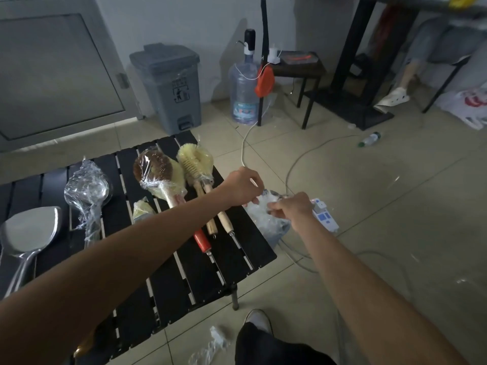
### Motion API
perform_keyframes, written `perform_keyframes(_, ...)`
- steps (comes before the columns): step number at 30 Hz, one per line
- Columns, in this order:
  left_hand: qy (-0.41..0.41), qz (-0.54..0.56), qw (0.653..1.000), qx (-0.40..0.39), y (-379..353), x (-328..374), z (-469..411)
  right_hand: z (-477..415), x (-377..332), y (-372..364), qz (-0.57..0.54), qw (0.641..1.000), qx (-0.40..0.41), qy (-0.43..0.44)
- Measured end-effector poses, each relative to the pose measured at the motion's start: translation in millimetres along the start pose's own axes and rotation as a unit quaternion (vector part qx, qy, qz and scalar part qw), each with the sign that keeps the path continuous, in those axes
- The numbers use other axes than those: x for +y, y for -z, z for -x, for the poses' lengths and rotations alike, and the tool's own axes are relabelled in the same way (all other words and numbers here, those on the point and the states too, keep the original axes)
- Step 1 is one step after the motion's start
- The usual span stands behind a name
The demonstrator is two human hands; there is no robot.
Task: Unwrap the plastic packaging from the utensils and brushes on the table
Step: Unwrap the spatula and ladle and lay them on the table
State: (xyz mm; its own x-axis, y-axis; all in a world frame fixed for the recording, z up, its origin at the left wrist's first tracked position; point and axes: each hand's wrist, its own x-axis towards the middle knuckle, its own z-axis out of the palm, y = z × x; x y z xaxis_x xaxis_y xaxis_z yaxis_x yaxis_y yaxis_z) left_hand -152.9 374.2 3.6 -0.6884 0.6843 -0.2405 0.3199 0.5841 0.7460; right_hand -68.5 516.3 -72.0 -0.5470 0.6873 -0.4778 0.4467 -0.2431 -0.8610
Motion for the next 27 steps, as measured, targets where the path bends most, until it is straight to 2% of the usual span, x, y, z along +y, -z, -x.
perform_keyframes(2,0.002,-0.007,1.0,-0.007,-5,2,-6,-19,10,-3,0.111,0.994,0.002,0.005)
perform_keyframes(4,0.0,-0.013,1.0,-0.013,-8,2,-10,-33,20,-3,0.256,0.966,-0.009,0.029)
perform_keyframes(6,0.002,-0.015,1.0,-0.017,-10,1,-13,-43,27,-3,0.316,0.947,-0.027,0.053)
perform_keyframes(10,0.011,-0.01,1.0,-0.015,-13,-1,-16,-53,30,-3,0.322,0.944,0.0,0.068)
perform_keyframes(14,0.017,-0.001,1.0,-0.005,-13,-2,-15,-61,31,-8,0.294,0.954,0.023,0.053)
perform_keyframes(19,0.022,0.022,0.999,0.014,-8,1,-14,-74,25,-15,0.253,0.964,0.038,0.073)
perform_keyframes(24,0.032,0.037,0.998,0.028,-4,5,-6,-67,29,-22,0.289,0.955,0.066,0.023)
perform_keyframes(27,0.03,0.045,0.998,0.04,0,6,2,-62,29,-23,0.272,0.956,0.096,0.047)
